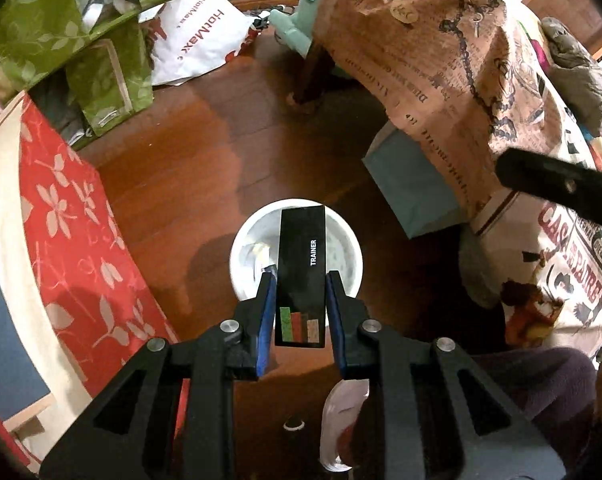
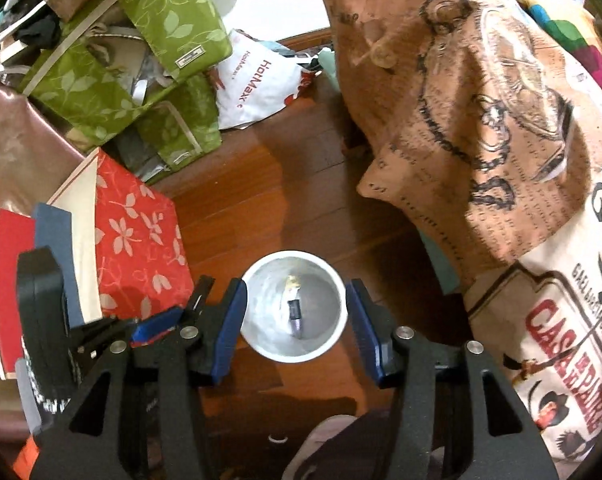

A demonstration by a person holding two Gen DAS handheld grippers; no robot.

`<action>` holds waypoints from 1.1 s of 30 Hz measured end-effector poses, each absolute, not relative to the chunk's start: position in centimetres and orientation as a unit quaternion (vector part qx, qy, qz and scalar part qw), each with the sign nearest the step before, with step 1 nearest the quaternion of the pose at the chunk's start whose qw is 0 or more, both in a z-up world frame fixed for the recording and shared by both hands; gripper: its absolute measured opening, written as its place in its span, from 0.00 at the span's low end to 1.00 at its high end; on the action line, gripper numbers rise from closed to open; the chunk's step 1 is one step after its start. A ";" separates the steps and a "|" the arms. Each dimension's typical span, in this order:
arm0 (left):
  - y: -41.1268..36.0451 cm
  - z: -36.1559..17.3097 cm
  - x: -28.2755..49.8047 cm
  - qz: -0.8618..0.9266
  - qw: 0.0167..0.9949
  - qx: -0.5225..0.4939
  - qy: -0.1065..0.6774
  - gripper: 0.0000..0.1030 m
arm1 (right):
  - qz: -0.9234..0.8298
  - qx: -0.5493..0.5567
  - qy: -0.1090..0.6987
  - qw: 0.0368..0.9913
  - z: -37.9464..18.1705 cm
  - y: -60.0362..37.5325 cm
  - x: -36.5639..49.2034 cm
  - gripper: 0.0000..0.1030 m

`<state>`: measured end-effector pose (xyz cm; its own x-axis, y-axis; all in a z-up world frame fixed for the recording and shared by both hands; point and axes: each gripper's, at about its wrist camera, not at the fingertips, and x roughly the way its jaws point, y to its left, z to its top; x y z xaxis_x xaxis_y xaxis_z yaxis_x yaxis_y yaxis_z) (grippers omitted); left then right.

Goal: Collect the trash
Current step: 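Carry the box and bag with both tools over the white bin, then open both tools to drop the box and bag into the bin, then raise both empty tools back over the items on the bed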

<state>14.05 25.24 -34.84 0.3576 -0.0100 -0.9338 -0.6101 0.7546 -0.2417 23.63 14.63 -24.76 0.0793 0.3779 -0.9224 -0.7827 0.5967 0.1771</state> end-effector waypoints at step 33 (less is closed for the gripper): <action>14.2 -16.3 19.2 0.164 0.874 -0.121 0.441 0.37 | 0.403 -0.088 0.419 0.809 -11.3 -0.3 25.1 0.46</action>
<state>19.22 14.21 -16.34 0.5574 0.1809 -0.8103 -0.3938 0.9168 -0.0662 25.05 -0.27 -11.35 0.3239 0.5779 -0.7491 -0.7261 0.6594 0.1948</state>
